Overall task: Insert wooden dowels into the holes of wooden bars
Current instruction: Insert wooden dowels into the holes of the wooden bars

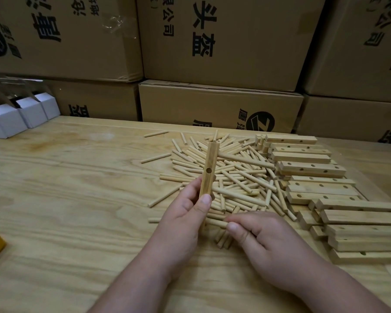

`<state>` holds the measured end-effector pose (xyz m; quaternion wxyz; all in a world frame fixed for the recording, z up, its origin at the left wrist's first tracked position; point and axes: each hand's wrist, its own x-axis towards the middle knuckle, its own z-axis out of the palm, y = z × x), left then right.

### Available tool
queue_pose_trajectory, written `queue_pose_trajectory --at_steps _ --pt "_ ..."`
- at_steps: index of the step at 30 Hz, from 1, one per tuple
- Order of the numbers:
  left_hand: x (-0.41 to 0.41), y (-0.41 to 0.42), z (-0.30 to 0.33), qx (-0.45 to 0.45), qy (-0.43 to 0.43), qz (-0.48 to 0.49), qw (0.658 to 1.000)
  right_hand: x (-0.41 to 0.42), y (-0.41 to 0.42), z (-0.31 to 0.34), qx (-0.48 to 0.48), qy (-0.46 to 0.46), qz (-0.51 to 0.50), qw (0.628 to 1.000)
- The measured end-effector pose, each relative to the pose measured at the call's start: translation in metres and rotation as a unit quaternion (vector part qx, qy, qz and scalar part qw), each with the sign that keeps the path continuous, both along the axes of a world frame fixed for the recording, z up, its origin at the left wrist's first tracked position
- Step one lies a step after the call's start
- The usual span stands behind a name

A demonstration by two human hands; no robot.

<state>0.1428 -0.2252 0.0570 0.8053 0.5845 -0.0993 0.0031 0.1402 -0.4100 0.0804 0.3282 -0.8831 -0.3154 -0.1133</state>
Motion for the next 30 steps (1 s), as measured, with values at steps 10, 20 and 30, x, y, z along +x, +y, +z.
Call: queue_pose_trajectory --at_steps 10,20,30 --pt "0.005 0.002 0.001 -0.091 0.059 0.078 0.991 0.001 0.010 -0.005 0.189 0.052 -0.065 0.978" --pt "0.002 0.000 0.005 -0.122 0.041 0.066 0.989 0.006 0.007 0.005 0.390 0.170 -0.077 0.902" --pt "-0.002 -0.002 0.007 -0.127 0.041 0.060 0.989 0.007 0.007 0.012 0.391 0.203 -0.110 0.891"
